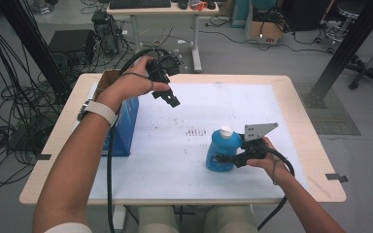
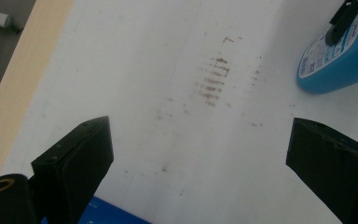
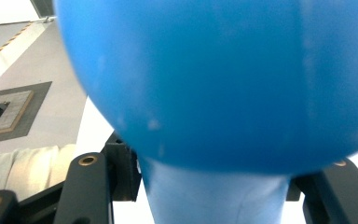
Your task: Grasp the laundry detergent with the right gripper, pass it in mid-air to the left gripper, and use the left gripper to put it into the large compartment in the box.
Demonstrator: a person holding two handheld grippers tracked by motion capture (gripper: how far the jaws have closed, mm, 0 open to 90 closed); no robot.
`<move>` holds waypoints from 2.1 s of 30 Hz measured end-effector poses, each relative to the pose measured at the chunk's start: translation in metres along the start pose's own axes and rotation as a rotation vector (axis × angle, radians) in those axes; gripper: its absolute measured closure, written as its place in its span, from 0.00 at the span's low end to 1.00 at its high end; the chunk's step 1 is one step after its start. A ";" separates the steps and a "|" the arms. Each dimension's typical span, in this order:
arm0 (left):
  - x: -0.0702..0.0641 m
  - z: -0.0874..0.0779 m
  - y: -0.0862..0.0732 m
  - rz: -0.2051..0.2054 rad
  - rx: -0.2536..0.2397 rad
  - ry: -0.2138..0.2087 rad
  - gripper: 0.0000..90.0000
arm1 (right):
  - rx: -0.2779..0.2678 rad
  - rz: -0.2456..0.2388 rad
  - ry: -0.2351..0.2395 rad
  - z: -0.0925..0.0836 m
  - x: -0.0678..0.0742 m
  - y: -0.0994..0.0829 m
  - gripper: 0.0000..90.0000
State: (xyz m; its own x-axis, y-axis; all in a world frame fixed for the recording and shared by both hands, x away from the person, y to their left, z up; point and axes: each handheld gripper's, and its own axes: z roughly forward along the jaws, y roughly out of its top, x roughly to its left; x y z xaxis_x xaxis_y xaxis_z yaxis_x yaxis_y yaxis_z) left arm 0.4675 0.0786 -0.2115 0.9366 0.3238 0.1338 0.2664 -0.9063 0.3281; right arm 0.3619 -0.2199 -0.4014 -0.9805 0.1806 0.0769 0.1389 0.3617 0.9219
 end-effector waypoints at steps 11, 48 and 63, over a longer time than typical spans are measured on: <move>-0.002 0.001 0.002 -0.001 -0.004 -0.002 0.08 | 0.010 0.001 -0.003 0.000 0.000 0.001 0.46; 0.000 0.002 0.000 -0.009 -0.009 -0.001 0.08 | 0.021 -0.002 0.011 0.000 -0.002 0.002 0.45; 0.000 0.001 -0.001 -0.011 -0.007 0.001 0.08 | 0.032 0.001 0.014 0.000 -0.002 0.003 0.45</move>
State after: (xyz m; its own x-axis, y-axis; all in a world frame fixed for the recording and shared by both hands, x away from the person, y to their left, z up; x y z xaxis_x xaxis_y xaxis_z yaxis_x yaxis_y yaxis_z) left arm 0.4677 0.0789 -0.2127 0.9333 0.3343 0.1313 0.2753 -0.9007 0.3361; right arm 0.3642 -0.2196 -0.3990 -0.9822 0.1682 0.0838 0.1444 0.3906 0.9092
